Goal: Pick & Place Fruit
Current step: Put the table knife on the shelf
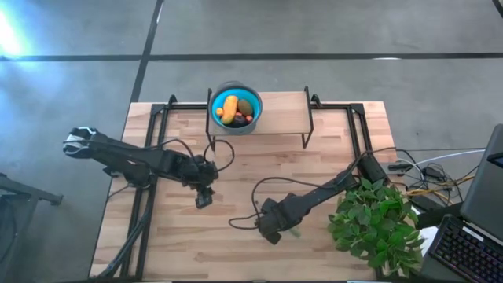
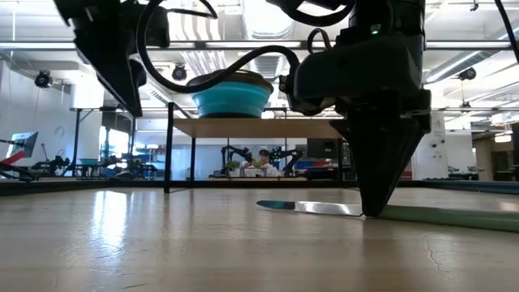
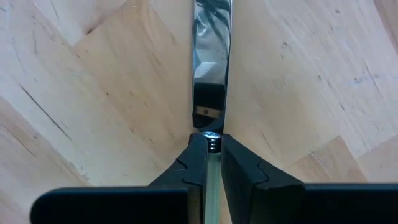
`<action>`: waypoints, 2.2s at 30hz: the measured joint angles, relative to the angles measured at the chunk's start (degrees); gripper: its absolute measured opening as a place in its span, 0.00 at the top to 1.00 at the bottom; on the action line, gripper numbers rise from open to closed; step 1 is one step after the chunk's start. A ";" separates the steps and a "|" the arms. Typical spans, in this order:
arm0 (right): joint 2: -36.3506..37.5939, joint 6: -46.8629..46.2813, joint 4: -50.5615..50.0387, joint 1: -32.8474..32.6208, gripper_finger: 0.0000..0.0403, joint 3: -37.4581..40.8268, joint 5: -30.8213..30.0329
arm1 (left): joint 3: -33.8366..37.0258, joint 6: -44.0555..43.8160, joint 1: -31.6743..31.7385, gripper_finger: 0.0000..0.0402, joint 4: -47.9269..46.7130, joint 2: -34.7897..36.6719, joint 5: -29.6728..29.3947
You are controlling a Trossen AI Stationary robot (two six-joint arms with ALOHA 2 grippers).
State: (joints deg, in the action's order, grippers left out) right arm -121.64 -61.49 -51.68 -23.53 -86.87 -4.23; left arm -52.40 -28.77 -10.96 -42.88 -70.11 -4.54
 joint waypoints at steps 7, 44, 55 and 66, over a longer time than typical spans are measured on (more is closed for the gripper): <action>0.00 2.23 1.85 -0.09 0.93 -0.04 0.23 | 7.07 -0.24 -2.93 0.47 13.69 0.00 1.50; -0.22 15.41 7.52 -0.04 0.93 -0.09 0.11 | 8.31 8.06 -3.39 0.47 52.35 -26.79 11.54; -0.33 16.93 8.05 -0.09 0.93 -0.09 -0.08 | 3.35 10.20 -2.39 0.47 52.24 -32.57 13.77; -0.35 18.40 8.74 -0.07 0.93 -0.04 -0.33 | 1.95 10.26 -1.65 0.48 51.87 -34.25 14.16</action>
State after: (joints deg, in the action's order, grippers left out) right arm -121.99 -43.09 -42.94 -23.59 -86.91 -4.56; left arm -50.45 -18.50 -12.61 8.99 -104.36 9.62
